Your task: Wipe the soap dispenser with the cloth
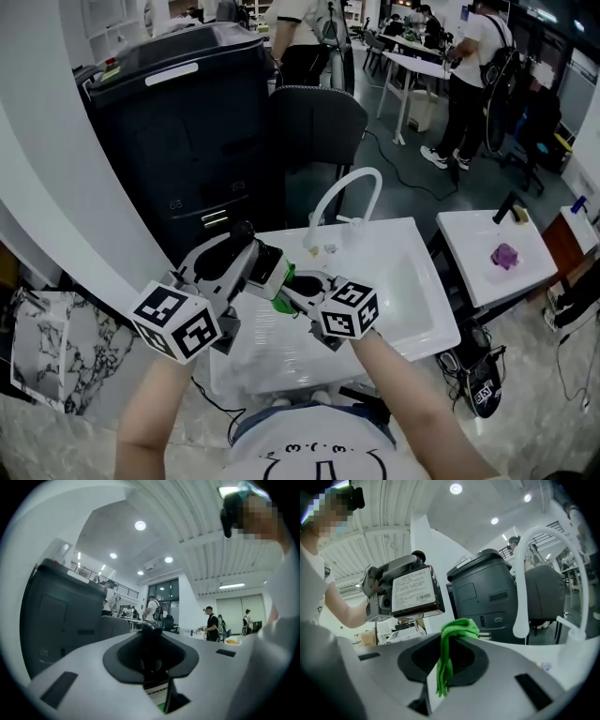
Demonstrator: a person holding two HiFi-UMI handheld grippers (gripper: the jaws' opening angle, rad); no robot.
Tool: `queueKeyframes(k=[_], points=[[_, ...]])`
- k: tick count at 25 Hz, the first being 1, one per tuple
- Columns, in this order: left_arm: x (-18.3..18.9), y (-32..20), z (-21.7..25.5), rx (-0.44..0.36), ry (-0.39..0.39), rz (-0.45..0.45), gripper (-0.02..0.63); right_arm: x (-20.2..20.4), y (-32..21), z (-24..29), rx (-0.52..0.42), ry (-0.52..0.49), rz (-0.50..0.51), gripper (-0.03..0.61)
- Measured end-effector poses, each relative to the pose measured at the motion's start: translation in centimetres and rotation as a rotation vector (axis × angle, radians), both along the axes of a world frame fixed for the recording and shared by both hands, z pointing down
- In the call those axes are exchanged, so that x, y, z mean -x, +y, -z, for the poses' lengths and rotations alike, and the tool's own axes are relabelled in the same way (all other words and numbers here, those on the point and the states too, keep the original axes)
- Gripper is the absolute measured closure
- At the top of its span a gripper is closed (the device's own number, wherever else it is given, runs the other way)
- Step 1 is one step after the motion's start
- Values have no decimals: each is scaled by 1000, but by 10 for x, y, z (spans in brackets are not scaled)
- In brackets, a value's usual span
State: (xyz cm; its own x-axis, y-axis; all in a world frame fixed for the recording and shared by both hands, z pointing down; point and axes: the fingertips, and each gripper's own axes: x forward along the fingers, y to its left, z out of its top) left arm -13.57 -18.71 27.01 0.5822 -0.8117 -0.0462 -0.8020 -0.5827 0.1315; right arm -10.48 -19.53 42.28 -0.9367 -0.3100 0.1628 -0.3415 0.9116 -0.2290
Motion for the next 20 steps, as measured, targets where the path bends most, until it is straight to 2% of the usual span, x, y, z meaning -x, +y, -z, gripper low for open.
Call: queueKeyframes(k=[4, 10, 13, 20], points=[[-3, -13, -13, 84, 38, 33, 522, 3, 0, 7, -33, -40, -40, 531], [-4, -19, -12, 141, 153, 25, 522, 5, 1, 13, -44, -59, -37, 531], [-6, -21, -12, 129, 133, 31, 522, 10, 6, 13, -60, -38, -35, 531], [2, -28, -18, 141, 122, 48, 522, 29, 42, 10, -122, 26, 75, 531]])
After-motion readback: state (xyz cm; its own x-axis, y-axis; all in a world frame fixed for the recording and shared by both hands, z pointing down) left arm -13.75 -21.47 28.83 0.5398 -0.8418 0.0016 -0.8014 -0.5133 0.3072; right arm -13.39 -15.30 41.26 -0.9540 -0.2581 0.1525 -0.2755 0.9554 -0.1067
